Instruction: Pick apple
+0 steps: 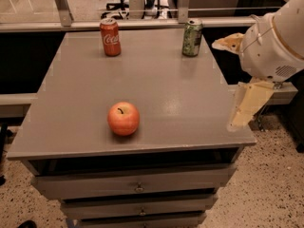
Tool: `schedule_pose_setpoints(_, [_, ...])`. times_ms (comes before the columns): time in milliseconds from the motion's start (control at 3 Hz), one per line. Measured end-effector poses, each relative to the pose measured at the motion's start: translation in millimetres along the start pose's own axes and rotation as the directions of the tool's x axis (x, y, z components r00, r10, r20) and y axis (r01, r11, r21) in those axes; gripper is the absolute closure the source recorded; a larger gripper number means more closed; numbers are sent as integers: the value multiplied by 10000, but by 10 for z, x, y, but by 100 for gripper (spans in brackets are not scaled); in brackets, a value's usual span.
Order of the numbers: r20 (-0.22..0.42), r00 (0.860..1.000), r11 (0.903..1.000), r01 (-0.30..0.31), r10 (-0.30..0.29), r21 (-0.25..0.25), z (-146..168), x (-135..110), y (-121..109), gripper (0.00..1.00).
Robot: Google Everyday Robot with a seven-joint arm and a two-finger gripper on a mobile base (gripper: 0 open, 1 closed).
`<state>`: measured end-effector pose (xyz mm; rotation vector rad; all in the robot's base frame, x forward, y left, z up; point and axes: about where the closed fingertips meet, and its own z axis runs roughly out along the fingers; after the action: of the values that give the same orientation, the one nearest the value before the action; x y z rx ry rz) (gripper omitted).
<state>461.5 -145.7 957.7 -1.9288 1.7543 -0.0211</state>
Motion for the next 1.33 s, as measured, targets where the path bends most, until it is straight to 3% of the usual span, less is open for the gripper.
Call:
schedule_pose_setpoints(333, [0, 10000, 10000, 0, 0, 0, 0, 0, 0, 0])
schedule_pose_setpoints(667, [918, 9951, 9992, -379, 370, 80, 163, -176, 5, 0])
schedule_pose_setpoints(1000, [2973, 9478, 9927, -1204, 1151, -4, 641, -582, -20, 0])
schedule_pose_setpoints(1333, [4918, 8486, 9783, -2043, 1950, -353, 1011, -1038, -73, 0])
